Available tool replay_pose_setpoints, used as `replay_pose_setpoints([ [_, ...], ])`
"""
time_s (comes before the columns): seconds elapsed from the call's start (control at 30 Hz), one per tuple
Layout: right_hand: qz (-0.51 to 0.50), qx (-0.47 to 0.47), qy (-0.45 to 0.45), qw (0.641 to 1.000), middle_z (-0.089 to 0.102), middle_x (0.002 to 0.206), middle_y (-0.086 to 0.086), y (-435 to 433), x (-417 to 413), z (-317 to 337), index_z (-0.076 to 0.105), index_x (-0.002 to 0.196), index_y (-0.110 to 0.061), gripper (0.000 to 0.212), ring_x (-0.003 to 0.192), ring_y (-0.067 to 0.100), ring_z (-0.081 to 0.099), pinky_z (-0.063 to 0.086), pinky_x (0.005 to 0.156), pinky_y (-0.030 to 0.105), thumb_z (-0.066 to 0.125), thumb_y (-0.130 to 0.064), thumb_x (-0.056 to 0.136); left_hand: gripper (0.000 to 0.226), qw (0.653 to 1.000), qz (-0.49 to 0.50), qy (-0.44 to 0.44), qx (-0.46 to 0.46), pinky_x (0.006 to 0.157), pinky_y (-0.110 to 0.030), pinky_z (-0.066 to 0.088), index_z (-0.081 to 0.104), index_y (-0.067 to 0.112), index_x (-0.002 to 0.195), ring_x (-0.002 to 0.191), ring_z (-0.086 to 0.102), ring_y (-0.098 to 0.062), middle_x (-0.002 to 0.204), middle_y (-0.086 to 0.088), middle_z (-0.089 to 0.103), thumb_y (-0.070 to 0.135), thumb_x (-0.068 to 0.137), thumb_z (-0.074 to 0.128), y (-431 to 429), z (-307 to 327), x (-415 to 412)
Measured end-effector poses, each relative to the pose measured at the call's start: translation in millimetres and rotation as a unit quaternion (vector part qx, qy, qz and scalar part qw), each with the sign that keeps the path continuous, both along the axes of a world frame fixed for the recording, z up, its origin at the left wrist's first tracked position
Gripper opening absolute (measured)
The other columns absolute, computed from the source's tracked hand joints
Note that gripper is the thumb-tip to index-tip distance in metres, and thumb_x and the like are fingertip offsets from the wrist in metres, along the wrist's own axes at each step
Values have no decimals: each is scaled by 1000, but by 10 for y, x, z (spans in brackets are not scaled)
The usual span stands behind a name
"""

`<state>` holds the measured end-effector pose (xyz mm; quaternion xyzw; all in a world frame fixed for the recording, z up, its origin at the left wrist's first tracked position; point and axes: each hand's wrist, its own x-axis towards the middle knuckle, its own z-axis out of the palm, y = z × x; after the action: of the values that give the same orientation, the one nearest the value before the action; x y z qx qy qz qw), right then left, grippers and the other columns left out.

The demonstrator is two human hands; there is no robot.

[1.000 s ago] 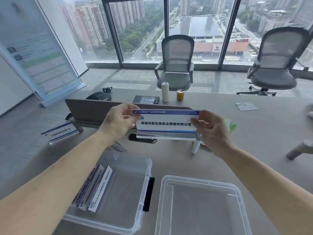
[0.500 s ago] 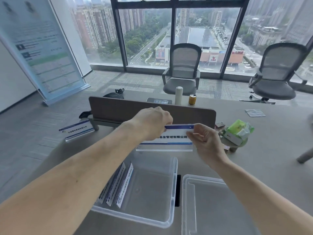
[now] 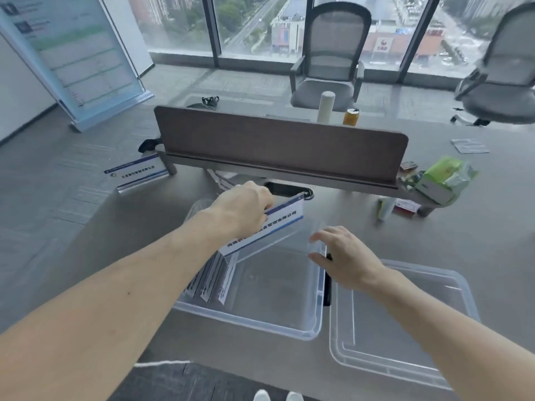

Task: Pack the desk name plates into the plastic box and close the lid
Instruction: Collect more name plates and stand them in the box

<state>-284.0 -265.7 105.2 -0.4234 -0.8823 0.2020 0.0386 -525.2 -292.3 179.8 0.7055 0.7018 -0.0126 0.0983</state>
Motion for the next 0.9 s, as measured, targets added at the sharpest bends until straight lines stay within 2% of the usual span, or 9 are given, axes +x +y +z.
replay_pose_setpoints([
  [0.13, 64, -17, -57, 996, 66, 119, 1, -19, -124, -389, 64, 121, -23, 30, 118, 26, 56, 44, 99, 38, 59, -38, 96, 25, 997, 53, -41, -25, 69, -36, 54, 50, 20, 67, 80, 62, -31, 87, -7, 57, 23, 90, 61, -89, -500, -28],
  [0.23, 70, -45, -71, 994, 67, 117, 1, -3, -198, -652, 65, 119, -23, 30, 116, 27, 58, 46, 97, 39, 58, -39, 95, 31, 994, 87, -61, -39, 66, -33, 50, 44, 23, 62, 75, 60, -29, 83, -5, 57, 23, 88, 61, -172, -876, -18],
  [0.4, 109, -28, -107, 988, 72, 109, -3, 29, -280, -1045, 66, 115, -27, 28, 113, 23, 61, 29, 108, 32, 55, -44, 95, 16, 984, 134, -91, -74, 66, -37, 59, 63, 11, 74, 72, 65, -29, 78, -8, 65, 20, 87, 64, -278, -1427, -51],
  [0.47, 120, -10, -117, 986, 73, 102, -4, 23, -301, -1142, 68, 106, -27, 26, 107, 22, 63, 26, 107, 31, 54, -45, 94, 17, 981, 149, -95, -84, 65, -39, 60, 63, 8, 75, 71, 66, -30, 77, -10, 65, 18, 88, 64, -302, -1610, -54],
  [0.6, 126, 84, -138, 979, 73, 81, -3, -28, -311, -1252, 68, 81, -23, 31, 88, 24, 67, 28, 93, 32, 45, -41, 92, 20, 976, 176, -99, -80, 64, -42, 61, 62, 3, 74, 68, 66, -30, 75, -11, 65, 17, 89, 64, -277, -1867, -77],
  [0.7, 129, 106, -144, 975, 70, 68, -3, -55, -316, -1258, 65, 68, -21, 35, 77, 25, 65, 30, 88, 34, 42, -38, 90, 24, 973, 193, -99, -73, 62, -41, 60, 56, 6, 71, 67, 66, -31, 71, -11, 63, 18, 90, 64, -251, -1991, -98],
  [0.8, 133, 105, -157, 973, 70, 68, -4, -64, -329, -1248, 67, 70, -22, 39, 78, 24, 64, 34, 90, 35, 40, -41, 90, 26, 970, 208, -108, -59, 60, -41, 59, 53, 8, 72, 64, 64, -30, 69, -9, 60, 21, 93, 61, -248, -2070, -79],
  [0.9, 129, 96, -160, 974, 72, 74, -6, -65, -335, -1260, 70, 79, -25, 39, 86, 22, 64, 32, 96, 34, 39, -46, 90, 24, 971, 204, -110, -58, 59, -38, 57, 54, 9, 76, 65, 62, -29, 69, -7, 58, 24, 93, 62, -263, -2091, -64],
])
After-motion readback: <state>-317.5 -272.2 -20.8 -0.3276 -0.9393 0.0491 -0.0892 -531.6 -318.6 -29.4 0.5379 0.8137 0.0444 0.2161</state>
